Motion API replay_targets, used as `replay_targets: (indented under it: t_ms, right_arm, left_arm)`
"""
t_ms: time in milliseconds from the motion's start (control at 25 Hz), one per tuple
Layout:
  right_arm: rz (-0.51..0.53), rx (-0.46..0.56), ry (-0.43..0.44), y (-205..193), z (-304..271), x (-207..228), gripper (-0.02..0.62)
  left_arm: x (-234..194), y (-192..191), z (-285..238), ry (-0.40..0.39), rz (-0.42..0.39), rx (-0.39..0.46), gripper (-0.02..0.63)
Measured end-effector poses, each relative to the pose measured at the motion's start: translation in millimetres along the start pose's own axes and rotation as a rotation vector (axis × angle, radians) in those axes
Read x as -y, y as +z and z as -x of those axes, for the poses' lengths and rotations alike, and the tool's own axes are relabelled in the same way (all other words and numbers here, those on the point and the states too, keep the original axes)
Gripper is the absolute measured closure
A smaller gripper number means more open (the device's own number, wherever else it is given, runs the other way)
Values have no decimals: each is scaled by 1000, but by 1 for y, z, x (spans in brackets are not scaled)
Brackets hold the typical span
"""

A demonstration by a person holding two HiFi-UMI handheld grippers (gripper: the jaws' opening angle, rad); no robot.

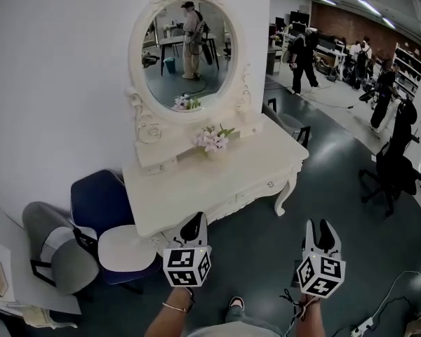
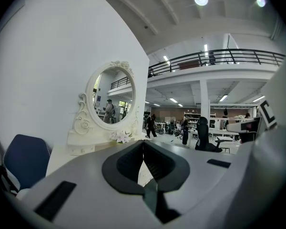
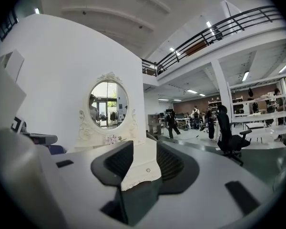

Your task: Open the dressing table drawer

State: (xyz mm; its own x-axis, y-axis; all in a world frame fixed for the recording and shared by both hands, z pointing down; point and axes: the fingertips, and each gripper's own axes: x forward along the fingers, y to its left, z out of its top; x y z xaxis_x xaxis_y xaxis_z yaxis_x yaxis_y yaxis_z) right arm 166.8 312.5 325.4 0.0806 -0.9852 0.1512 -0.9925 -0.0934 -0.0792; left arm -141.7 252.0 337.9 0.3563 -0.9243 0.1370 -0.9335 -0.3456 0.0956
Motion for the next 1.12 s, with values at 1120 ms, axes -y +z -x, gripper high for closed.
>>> replay_targets:
  t_ms: [1120]
  right_arm:
    - [-37, -53, 66, -7, -207, 62, 437]
  left_arm:
    - [-17, -1, -186, 113, -28, -49, 588]
